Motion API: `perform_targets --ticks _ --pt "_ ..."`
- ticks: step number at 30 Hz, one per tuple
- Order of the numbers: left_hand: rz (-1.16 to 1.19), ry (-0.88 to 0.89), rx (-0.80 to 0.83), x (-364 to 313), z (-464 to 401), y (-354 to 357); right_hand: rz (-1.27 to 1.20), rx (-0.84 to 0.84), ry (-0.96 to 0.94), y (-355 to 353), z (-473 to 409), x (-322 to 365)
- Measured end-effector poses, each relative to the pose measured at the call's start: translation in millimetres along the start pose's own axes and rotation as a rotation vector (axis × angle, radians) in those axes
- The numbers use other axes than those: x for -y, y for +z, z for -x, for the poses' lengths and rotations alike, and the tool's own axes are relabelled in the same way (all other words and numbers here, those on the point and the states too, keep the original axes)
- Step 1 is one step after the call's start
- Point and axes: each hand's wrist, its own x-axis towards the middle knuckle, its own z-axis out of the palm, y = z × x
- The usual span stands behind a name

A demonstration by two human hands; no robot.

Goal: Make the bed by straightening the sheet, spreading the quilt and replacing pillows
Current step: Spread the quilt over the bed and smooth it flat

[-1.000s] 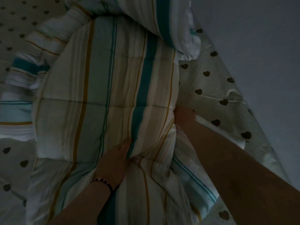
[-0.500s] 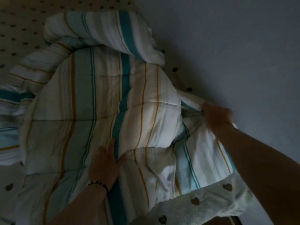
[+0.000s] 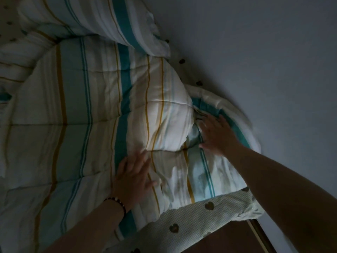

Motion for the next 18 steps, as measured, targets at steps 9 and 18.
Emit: perform_targets --ticks 9,18 --pt "-0.170 -0.071 0.422 -16 -35 39 0.057 0.280 0.067 24 0 -9" --pt "0.596 0.173 0.802 -43 -15 -11 0.145 0.552 0.204 -27 45 -46"
